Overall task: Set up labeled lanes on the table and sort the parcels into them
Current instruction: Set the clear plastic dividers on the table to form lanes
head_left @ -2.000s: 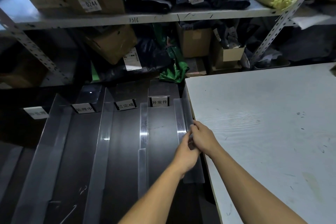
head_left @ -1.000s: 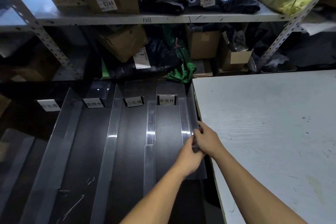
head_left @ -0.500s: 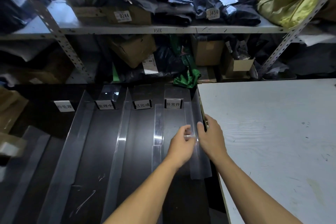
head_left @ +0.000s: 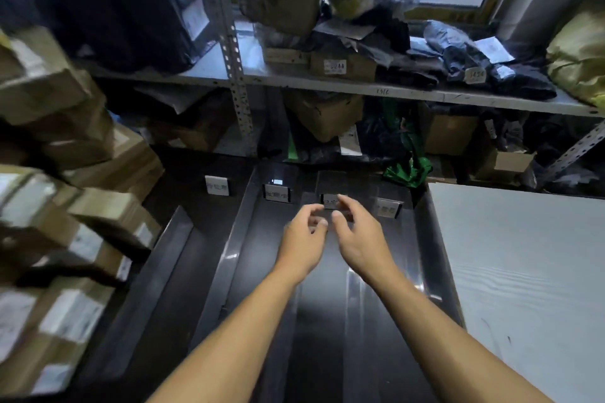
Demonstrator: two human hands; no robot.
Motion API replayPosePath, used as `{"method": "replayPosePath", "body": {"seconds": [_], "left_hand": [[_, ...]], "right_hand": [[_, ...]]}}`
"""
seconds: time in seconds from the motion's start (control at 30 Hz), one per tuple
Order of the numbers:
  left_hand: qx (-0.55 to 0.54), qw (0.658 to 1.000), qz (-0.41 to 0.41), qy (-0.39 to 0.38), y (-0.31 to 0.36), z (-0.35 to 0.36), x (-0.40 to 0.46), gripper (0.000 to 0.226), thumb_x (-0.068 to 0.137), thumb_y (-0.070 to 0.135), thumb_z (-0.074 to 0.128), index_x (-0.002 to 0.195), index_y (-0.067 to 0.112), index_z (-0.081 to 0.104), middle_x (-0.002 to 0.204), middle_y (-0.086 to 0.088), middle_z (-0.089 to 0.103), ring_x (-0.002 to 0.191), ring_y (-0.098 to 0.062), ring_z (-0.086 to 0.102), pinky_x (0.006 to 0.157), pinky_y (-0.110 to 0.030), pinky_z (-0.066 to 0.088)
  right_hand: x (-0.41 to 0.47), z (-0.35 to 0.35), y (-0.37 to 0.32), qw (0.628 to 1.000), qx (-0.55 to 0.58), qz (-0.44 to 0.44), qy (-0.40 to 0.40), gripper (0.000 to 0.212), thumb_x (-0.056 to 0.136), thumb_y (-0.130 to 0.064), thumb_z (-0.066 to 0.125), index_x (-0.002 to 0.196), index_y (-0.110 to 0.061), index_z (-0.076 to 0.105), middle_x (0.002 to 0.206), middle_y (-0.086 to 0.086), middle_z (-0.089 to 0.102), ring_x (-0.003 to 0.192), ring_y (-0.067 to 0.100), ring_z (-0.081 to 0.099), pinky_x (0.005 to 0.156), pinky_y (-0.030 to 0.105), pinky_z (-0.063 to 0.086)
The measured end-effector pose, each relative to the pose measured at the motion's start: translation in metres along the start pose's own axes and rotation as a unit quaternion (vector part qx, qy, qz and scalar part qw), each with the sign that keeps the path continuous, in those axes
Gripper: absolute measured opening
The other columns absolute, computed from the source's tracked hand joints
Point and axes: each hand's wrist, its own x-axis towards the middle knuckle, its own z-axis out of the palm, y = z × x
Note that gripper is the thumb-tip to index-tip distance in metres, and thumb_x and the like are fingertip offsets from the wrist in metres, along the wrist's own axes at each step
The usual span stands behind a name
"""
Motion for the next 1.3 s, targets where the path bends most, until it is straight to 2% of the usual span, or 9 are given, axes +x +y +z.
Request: {"method": "replayPosePath", "body": {"seconds": [0.17, 0.3, 0.4, 0.53, 0.63, 0.73, 0.9, 1.1, 1.3], "left_hand": [[0.059, 0.996, -0.017, 0.068, -0.043, -0.113, -0.012, 0.023, 0.098, 0.027, 0.055, 0.118, 0.038, 0.058, 0.104, 0.014, 0.064, 0.095, 0.000, 0.060, 0.079, -0.024, 0.051], [0.125, 0.984, -0.028, 0.124, -0.084, -0.193, -0.023, 0.026, 0.098, 0.021, 0.056, 0.122, 0.030, 0.059, 0.111, 0.006, 0.065, 0.097, -0.008, 0.059, 0.081, -0.025, 0.049], [0.173, 0.970, -0.056, 0.159, -0.119, -0.246, -0.031, 0.033, 0.096, 0.019, 0.057, 0.129, 0.023, 0.056, 0.128, -0.003, 0.059, 0.113, -0.017, 0.056, 0.088, -0.028, 0.045], [0.219, 0.956, -0.171, 0.092, -0.172, -0.291, -0.048, 0.060, 0.096, 0.028, 0.058, 0.150, 0.022, 0.033, 0.153, -0.007, 0.039, 0.137, -0.027, 0.041, 0.107, -0.039, 0.038], [0.178, 0.959, -0.217, 0.026, -0.203, -0.308, -0.057, 0.065, 0.096, 0.028, 0.058, 0.153, 0.026, 0.028, 0.154, -0.006, 0.039, 0.137, -0.026, 0.043, 0.102, -0.034, 0.039], [0.140, 0.964, -0.225, -0.031, -0.221, -0.317, -0.061, 0.059, 0.096, 0.027, 0.053, 0.150, 0.036, 0.031, 0.149, -0.003, 0.048, 0.131, -0.025, 0.050, 0.095, -0.030, 0.040], [0.058, 0.965, -0.235, -0.103, -0.237, -0.324, -0.066, 0.056, 0.098, 0.019, 0.047, 0.151, 0.034, 0.035, 0.150, -0.003, 0.048, 0.134, -0.021, 0.047, 0.113, -0.035, 0.035], [0.061, 0.968, -0.217, -0.109, -0.242, -0.322, -0.069, 0.054, 0.101, 0.020, 0.044, 0.152, 0.032, 0.035, 0.152, 0.000, 0.045, 0.138, -0.018, 0.043, 0.115, -0.034, 0.034], [0.032, 0.979, -0.169, -0.109, -0.208, -0.316, -0.064, 0.056, 0.095, 0.029, 0.039, 0.148, 0.044, 0.034, 0.149, 0.005, 0.048, 0.133, -0.015, 0.048, 0.112, -0.034, 0.039]], "right_hand": [[-0.014, 0.088, -0.068, 0.997, 0.005, -0.036, -0.073, 0.042, 0.100, -0.028, 0.051, 0.141, -0.019, 0.050, 0.129, -0.003, 0.061, 0.110, 0.003, 0.054, 0.094, 0.017, 0.039], [-0.025, 0.167, -0.109, 0.990, 0.012, -0.025, -0.135, 0.044, 0.100, -0.034, 0.049, 0.142, -0.022, 0.048, 0.130, -0.004, 0.061, 0.107, 0.002, 0.054, 0.089, 0.014, 0.040], [-0.034, 0.224, -0.127, 0.983, 0.015, 0.018, -0.184, 0.047, 0.099, -0.036, 0.047, 0.144, -0.022, 0.045, 0.133, 0.000, 0.060, 0.111, 0.011, 0.060, 0.098, 0.030, 0.047], [-0.049, 0.291, -0.137, 0.961, -0.003, 0.101, -0.257, 0.052, 0.098, -0.034, 0.046, 0.147, -0.017, 0.039, 0.135, 0.007, 0.059, 0.116, 0.023, 0.061, 0.101, 0.044, 0.048], [-0.062, 0.329, -0.137, 0.940, -0.011, 0.147, -0.307, 0.060, 0.098, -0.033, 0.045, 0.152, -0.011, 0.030, 0.123, 0.008, 0.061, 0.108, 0.024, 0.061, 0.101, 0.045, 0.047], [-0.071, 0.356, -0.131, 0.927, -0.014, 0.172, -0.332, 0.068, 0.097, -0.035, 0.046, 0.156, -0.013, 0.018, 0.119, 0.010, 0.064, 0.111, 0.031, 0.062, 0.099, 0.046, 0.049], [-0.077, 0.381, -0.122, 0.919, 0.011, 0.231, -0.320, 0.073, 0.099, -0.036, 0.047, 0.158, -0.021, 0.007, 0.128, 0.013, 0.061, 0.112, 0.031, 0.062, 0.099, 0.046, 0.050], [-0.084, 0.389, -0.124, 0.911, 0.053, 0.266, -0.311, 0.066, 0.100, -0.029, 0.042, 0.157, -0.031, 0.010, 0.135, 0.015, 0.057, 0.109, 0.030, 0.063, 0.092, 0.047, 0.055], [-0.076, 0.363, -0.142, 0.936, 0.085, 0.237, -0.244, 0.064, 0.098, -0.026, 0.040, 0.157, -0.030, 0.016, 0.139, 0.015, 0.056, 0.122, 0.027, 0.057, 0.102, 0.047, 0.049]]}}
